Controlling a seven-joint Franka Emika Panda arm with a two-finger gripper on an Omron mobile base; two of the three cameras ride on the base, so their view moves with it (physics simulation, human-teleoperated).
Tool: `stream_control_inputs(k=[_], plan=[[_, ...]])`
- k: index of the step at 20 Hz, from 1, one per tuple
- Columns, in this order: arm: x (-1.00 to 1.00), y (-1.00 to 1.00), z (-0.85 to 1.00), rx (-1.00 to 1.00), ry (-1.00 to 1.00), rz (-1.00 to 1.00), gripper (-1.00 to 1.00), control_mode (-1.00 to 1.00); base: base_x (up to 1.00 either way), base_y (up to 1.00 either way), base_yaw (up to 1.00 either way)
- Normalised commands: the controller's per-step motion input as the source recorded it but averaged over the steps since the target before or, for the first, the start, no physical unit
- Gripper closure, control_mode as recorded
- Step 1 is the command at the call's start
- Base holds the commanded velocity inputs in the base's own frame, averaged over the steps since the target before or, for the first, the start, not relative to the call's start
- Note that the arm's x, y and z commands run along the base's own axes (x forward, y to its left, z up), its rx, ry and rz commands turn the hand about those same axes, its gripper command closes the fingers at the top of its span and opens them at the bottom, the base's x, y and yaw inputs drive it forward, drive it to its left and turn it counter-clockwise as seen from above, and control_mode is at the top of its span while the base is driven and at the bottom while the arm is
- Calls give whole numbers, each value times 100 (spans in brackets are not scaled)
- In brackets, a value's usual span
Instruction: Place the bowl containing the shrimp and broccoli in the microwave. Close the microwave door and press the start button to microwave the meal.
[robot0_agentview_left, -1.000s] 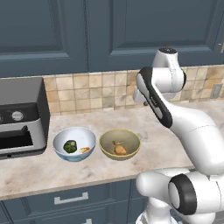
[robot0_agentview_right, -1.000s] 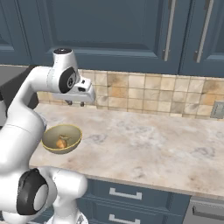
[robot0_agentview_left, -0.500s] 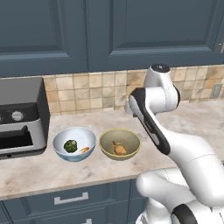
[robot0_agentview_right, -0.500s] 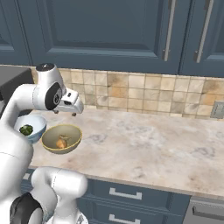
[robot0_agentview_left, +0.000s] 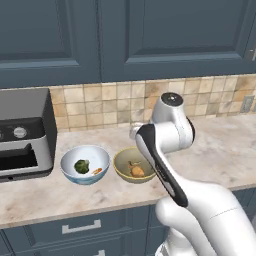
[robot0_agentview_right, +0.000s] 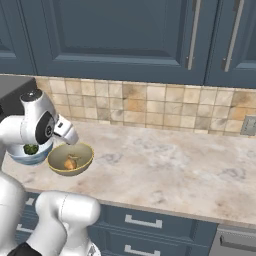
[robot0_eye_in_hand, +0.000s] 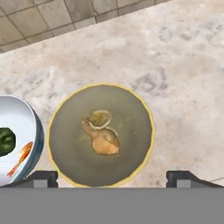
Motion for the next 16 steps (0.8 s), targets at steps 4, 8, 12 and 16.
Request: stream_control_inputs(k=[4, 8, 12, 16], plan=[[-3, 47, -17, 18, 4, -15, -100, -100, 0, 0, 0], [0, 65, -25, 13, 18, -6, -100, -100, 0, 0, 0], [0, 73, -28, 6, 28, 0, -100, -100, 0, 0, 0], [0, 83, -34, 1, 30, 0, -100, -100, 0, 0, 0]])
